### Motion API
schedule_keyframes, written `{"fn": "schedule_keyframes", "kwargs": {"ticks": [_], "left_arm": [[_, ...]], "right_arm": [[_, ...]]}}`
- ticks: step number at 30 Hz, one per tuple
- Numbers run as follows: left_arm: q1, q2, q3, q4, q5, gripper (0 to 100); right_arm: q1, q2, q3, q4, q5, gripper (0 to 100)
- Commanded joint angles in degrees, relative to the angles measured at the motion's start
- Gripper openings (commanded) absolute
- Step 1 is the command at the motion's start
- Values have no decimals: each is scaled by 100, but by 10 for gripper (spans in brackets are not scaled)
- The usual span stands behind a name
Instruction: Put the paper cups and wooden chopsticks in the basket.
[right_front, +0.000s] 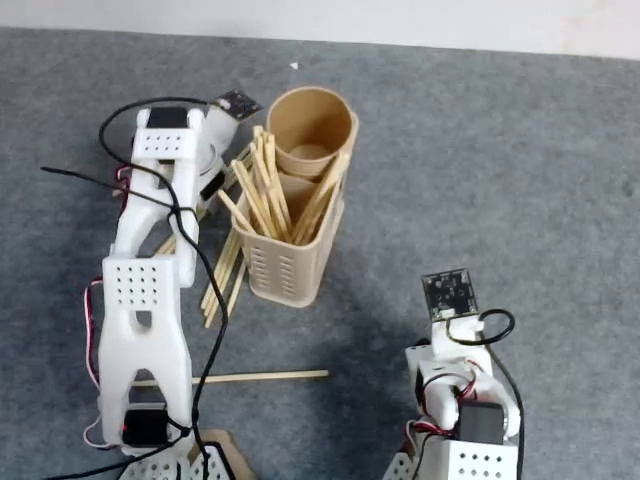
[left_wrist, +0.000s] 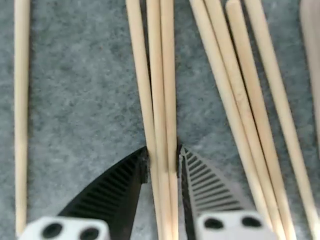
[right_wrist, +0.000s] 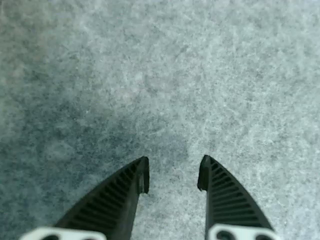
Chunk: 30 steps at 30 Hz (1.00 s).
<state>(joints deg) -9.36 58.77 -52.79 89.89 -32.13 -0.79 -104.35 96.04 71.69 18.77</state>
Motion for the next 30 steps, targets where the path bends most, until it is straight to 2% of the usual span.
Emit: {"fn": "schedule_keyframes", "kwargs": {"ticks": [1,4,7,12,17,21,24,30], "left_arm": [[-31,-31,-488,229,-9,91],[-31,-40,-1156,615,9,62],[13,-40,-2185,1116,334,64],[145,-224,-3187,1204,747,60],[347,-892,-2501,1204,826,76],[365,-1015,-1253,1178,659,213],[259,-1007,-514,1090,211,203],[-92,-1007,-198,633,229,242]], "right_arm": [[66,-66,673,31,53,170],[66,-66,673,31,53,170],[66,-66,673,31,53,170],[66,-66,673,31,53,170],[66,-66,673,31,53,170],[66,-66,673,31,53,170],[66,-66,673,31,53,170],[66,-66,673,31,53,170]]}}
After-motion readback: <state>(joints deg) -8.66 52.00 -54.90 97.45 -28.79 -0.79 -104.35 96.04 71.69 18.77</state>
